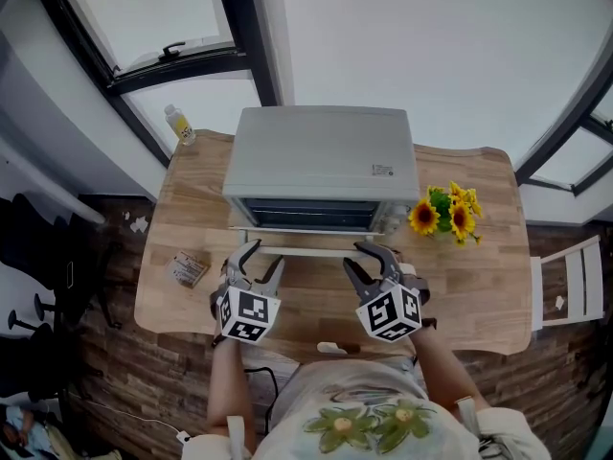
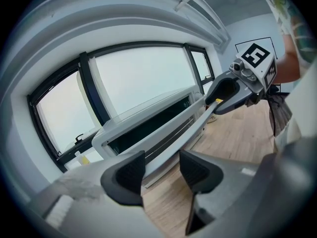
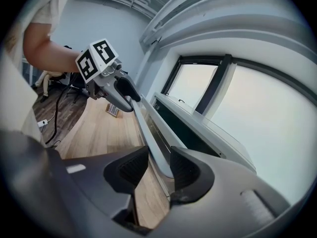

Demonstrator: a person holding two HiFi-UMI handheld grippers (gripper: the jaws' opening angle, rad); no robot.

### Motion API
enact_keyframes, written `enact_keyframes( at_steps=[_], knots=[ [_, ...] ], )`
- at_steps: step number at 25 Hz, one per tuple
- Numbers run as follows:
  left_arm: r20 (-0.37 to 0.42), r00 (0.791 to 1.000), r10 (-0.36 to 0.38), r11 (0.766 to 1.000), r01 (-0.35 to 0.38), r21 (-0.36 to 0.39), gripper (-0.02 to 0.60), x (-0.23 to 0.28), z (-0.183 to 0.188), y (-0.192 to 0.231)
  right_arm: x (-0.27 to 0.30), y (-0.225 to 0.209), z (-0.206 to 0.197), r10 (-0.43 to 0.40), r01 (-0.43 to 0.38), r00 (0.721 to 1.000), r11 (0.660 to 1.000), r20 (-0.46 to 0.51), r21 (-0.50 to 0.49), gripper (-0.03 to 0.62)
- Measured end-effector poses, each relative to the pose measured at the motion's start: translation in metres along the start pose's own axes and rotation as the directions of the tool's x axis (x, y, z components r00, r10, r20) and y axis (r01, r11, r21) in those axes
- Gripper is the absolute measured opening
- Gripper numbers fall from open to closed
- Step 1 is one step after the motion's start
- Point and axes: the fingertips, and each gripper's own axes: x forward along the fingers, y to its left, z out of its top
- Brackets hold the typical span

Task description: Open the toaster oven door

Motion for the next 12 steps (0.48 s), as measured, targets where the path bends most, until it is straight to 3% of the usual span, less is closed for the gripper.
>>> enact_keyframes(
  at_steps=[12],
  knots=[
    [-0.038, 0.999, -0.026, 1.0, 0.025, -0.005, 0.222, -0.007, -0.014, -0.013, -0.006, 0.019, -0.007, 0.018, -0.018, 1.0, 1.0, -0.005, -0.025, 0.13]
  ],
)
